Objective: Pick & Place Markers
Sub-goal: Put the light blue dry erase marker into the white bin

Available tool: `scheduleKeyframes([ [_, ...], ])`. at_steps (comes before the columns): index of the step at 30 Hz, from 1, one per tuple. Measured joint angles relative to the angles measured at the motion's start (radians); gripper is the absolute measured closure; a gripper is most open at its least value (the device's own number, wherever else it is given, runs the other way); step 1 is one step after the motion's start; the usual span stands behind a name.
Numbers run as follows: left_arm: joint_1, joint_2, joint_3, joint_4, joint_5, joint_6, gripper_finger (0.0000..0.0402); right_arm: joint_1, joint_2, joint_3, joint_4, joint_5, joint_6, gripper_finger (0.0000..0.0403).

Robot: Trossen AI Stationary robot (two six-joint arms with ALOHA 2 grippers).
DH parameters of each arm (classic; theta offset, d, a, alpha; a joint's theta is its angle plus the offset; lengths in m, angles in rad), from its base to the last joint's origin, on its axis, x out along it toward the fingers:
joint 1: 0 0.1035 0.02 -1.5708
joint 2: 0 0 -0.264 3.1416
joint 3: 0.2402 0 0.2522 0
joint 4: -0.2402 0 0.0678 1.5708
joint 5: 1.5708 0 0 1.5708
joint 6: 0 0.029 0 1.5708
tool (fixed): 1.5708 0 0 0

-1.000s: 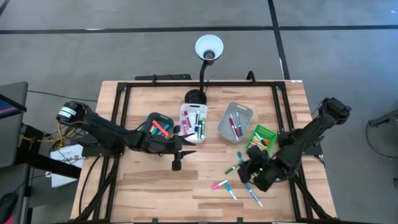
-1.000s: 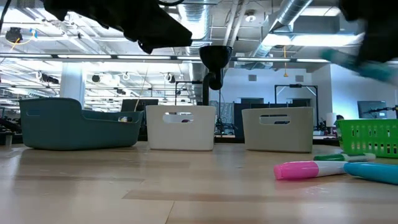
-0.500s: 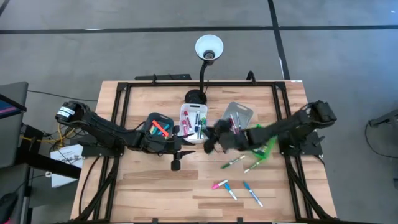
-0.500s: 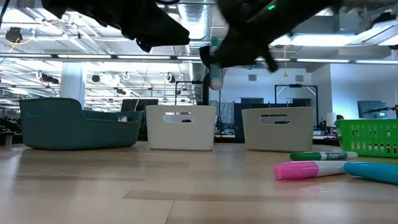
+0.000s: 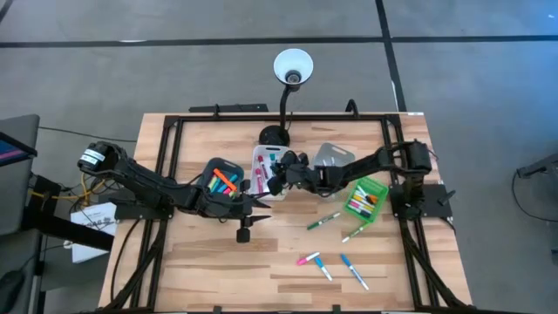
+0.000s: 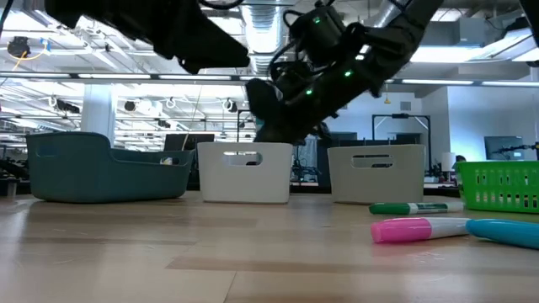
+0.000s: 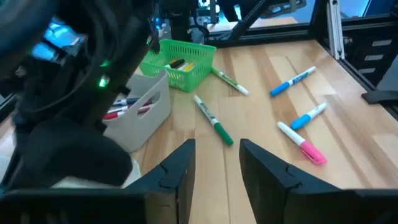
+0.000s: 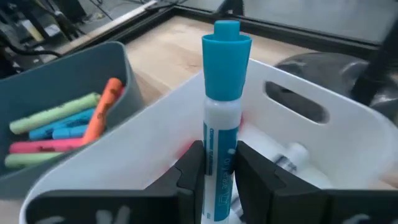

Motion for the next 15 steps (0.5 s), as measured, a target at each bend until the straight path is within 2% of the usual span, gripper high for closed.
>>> scheduleKeyframes([
  [3,0.000,0.000,-0.018,0.003,0.000,0.001,0.0280,-0.008,0.028,0.028,-0.005,-0.008,-0.006,0.0338],
  [9,0.001,0.000,-0.026,0.014,-0.007,0.000,0.0280,-0.041,0.040,0.048,-0.058,-0.125,-0.018,0.0303],
  [15,0.001,0.000,-0.026,0.020,-0.007,0.000,0.0280,-0.053,0.036,0.048,-0.055,-0.130,-0.013,0.0270],
])
